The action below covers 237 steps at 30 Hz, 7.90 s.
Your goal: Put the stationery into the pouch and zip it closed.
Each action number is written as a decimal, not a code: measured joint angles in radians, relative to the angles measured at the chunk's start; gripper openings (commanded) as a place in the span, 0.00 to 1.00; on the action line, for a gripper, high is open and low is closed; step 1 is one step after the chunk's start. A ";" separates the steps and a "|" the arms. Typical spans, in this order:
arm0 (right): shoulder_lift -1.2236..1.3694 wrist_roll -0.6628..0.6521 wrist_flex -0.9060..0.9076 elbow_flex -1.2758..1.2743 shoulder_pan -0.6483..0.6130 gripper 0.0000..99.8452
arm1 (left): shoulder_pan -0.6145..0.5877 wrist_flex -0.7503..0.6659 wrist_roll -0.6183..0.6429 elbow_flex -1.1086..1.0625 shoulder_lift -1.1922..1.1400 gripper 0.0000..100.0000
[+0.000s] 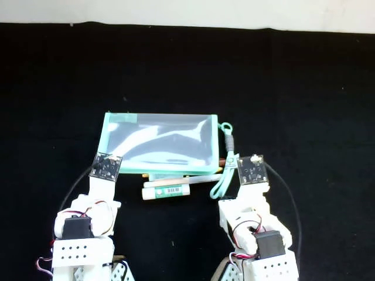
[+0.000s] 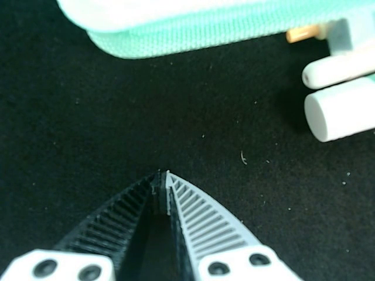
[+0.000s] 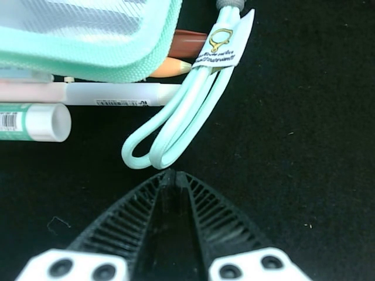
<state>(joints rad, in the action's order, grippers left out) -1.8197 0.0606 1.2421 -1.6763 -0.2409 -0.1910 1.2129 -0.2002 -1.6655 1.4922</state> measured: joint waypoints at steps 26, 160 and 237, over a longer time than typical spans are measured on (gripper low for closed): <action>0.000 0.000 0.000 0.000 0.000 0.01 | 0.000 0.000 0.000 0.000 0.000 0.01; 1.062 0.293 -0.680 0.299 -0.135 0.01 | -0.002 0.160 -0.002 0.460 -0.002 0.18; 1.083 0.091 0.018 1.938 -0.141 0.01 | -0.002 0.160 -0.002 0.457 -0.002 0.18</action>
<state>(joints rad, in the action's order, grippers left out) -0.7365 0.1511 1.2605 0.2616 -0.3821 -0.1926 1.3725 -0.2018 -1.2083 1.4906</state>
